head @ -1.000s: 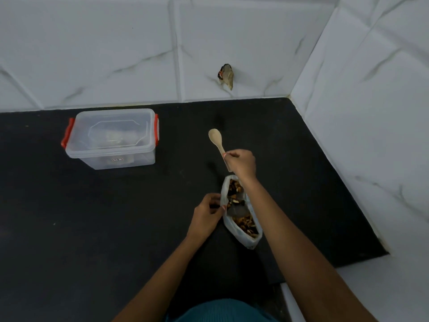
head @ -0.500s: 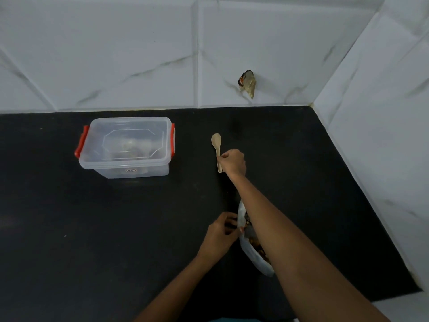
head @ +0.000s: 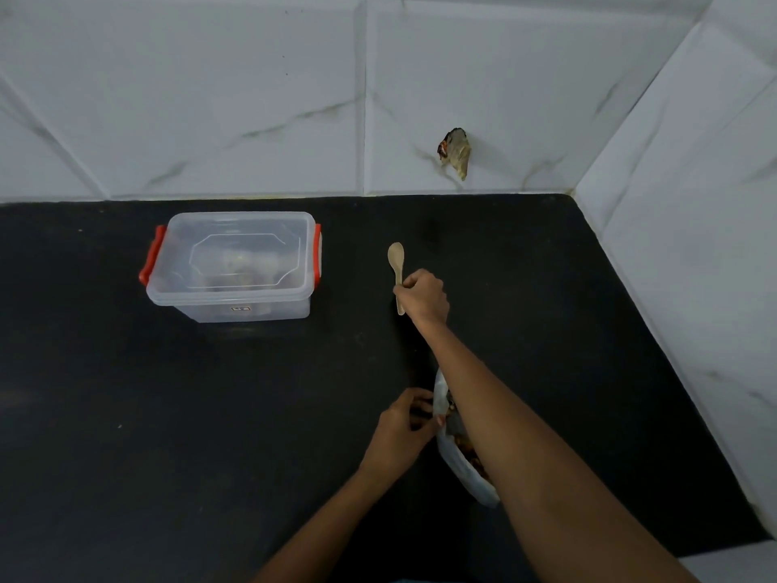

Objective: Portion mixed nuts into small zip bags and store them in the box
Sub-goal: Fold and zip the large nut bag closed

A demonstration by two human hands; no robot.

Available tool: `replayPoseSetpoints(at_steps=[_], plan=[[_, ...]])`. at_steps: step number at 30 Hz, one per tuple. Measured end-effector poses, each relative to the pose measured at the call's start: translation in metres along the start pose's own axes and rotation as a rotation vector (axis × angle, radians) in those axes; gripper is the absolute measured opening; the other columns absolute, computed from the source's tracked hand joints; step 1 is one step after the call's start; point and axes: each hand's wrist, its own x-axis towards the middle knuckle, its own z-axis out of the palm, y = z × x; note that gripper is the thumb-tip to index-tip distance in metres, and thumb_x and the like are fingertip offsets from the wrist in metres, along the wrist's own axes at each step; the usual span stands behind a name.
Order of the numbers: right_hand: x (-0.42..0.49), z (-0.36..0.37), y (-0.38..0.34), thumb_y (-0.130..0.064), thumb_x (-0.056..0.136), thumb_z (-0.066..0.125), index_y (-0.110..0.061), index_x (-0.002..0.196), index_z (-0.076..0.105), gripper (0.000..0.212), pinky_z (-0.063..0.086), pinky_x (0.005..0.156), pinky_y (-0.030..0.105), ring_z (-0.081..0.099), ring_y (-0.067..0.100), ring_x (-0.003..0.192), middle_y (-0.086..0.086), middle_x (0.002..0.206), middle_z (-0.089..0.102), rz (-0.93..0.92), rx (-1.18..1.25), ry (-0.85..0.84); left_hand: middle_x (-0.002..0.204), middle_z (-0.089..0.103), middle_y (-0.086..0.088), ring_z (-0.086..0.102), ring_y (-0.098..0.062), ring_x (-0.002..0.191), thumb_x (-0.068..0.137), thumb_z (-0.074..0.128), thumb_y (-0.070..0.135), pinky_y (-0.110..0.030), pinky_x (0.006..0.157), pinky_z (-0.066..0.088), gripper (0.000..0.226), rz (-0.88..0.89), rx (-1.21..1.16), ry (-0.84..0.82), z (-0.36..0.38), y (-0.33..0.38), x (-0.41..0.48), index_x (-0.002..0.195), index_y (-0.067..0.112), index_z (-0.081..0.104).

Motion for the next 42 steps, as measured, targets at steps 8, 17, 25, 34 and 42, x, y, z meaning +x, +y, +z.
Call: replayPoseSetpoints(at_steps=[8, 17, 25, 34, 42], plan=[[-0.005, -0.002, -0.001, -0.026, 0.084, 0.060, -0.012, 0.090, 0.059, 0.015, 0.043, 0.067, 0.029, 0.061, 0.021, 0.081, 0.000, 0.083, 0.058, 0.019, 0.032, 0.008, 0.095, 0.056, 0.016, 0.057, 0.002, 0.090, 0.089, 0.060, 0.014, -0.009, 0.075, 0.048, 0.029, 0.012, 0.012, 0.006, 0.001, -0.002, 0.000, 0.117, 0.015, 0.052], [-0.022, -0.029, 0.008, -0.027, 0.086, 0.057, -0.018, 0.087, 0.060, 0.010, 0.052, 0.073, 0.035, 0.063, 0.018, 0.081, 0.001, 0.085, 0.064, -0.009, 0.112, 0.010, 0.104, 0.061, 0.002, 0.061, -0.009, 0.095, 0.090, 0.059, 0.016, -0.011, 0.073, 0.050, 0.029, -0.018, 0.039, 0.009, 0.000, 0.001, 0.002, 0.118, 0.013, 0.053], [-0.086, -0.078, 0.051, -0.026, 0.087, 0.060, -0.018, 0.081, 0.060, 0.010, 0.053, 0.070, 0.028, 0.061, 0.011, 0.075, -0.003, 0.079, 0.061, -0.003, 0.224, 0.063, 0.101, 0.061, 0.001, 0.060, -0.014, 0.095, 0.090, 0.059, 0.024, -0.029, 0.083, 0.052, 0.021, -0.077, 0.096, -0.007, -0.002, 0.008, 0.003, 0.110, 0.017, 0.055], [-0.172, -0.103, 0.119, -0.019, 0.085, 0.063, -0.019, 0.077, 0.060, 0.009, 0.047, 0.065, 0.023, 0.058, 0.010, 0.074, -0.002, 0.078, 0.061, 0.208, 0.256, 0.093, 0.119, 0.059, -0.006, 0.056, -0.020, 0.110, 0.097, 0.044, 0.023, -0.029, 0.092, 0.046, 0.028, 0.007, 0.234, 0.131, 0.000, 0.031, 0.029, 0.120, 0.011, 0.055], [-0.212, -0.090, 0.150, -0.021, 0.088, 0.061, -0.011, 0.086, 0.060, 0.010, 0.054, 0.070, 0.030, 0.061, 0.014, 0.070, 0.003, 0.078, 0.062, 0.375, 0.436, 0.126, 0.127, 0.058, -0.010, 0.051, -0.018, 0.118, 0.097, 0.042, 0.015, -0.019, 0.089, 0.036, 0.030, 0.128, 0.469, -0.018, 0.005, 0.059, 0.058, 0.122, 0.007, 0.059]])
